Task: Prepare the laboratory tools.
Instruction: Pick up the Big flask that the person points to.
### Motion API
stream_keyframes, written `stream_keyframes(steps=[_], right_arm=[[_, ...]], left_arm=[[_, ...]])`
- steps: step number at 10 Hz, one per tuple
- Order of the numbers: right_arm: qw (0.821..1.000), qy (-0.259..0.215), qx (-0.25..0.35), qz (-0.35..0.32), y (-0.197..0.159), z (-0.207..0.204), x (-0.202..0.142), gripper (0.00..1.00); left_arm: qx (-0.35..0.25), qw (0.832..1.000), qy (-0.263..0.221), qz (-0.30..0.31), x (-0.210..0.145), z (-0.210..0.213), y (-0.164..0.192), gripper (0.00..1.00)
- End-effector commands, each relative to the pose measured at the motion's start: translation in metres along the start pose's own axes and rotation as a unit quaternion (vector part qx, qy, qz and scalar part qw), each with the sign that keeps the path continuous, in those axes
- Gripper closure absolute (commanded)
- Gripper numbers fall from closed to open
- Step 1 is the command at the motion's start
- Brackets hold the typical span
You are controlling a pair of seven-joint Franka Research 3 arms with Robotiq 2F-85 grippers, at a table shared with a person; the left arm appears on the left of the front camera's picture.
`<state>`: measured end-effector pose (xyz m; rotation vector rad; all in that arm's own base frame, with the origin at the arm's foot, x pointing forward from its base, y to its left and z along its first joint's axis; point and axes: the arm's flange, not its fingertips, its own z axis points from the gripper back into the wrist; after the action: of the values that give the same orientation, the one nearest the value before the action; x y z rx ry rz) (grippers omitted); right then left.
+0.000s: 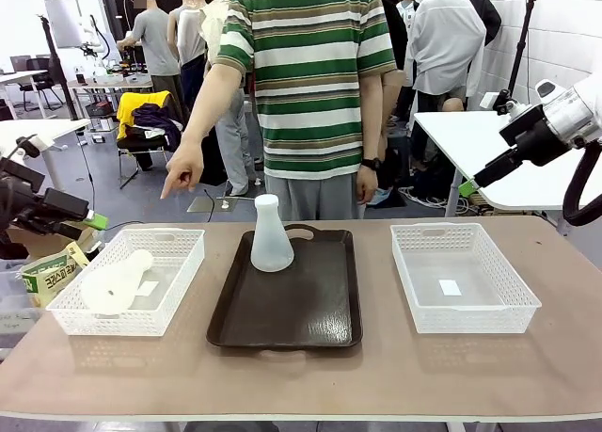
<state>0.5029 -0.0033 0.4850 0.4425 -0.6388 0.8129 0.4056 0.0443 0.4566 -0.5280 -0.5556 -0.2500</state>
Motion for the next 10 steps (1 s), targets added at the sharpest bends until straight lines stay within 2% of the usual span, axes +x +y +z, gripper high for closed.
stream_keyframes(steps=[1, 2, 4, 7, 10], right_arm=[[1.0, 0.006, -0.005, 0.001, 0.001, -0.002, 0.001, 0.0], [1.0, 0.006, -0.005, 0.001, 0.001, -0.002, 0.001, 0.0], [1.0, 0.006, -0.005, 0.001, 0.001, -0.002, 0.001, 0.0], [1.0, 0.006, -0.005, 0.001, 0.001, -0.002, 0.001, 0.0], [1.0, 0.006, -0.005, 0.001, 0.001, -0.002, 0.001, 0.0]], left_arm=[[0.098, 0.994, 0.048, 0.028, 0.045, -0.023, -0.004, 0.0], [0.158, 0.984, 0.08, 0.022, 0.072, -0.043, -0.008, 0.0], [0.221, 0.965, 0.14, 0.012, 0.109, -0.085, -0.015, 0.0], [0.255, 0.941, 0.222, -0.002, 0.146, -0.137, -0.02, 0.0], [0.259, 0.932, 0.253, -0.006, 0.149, -0.164, -0.01, 0.0]])
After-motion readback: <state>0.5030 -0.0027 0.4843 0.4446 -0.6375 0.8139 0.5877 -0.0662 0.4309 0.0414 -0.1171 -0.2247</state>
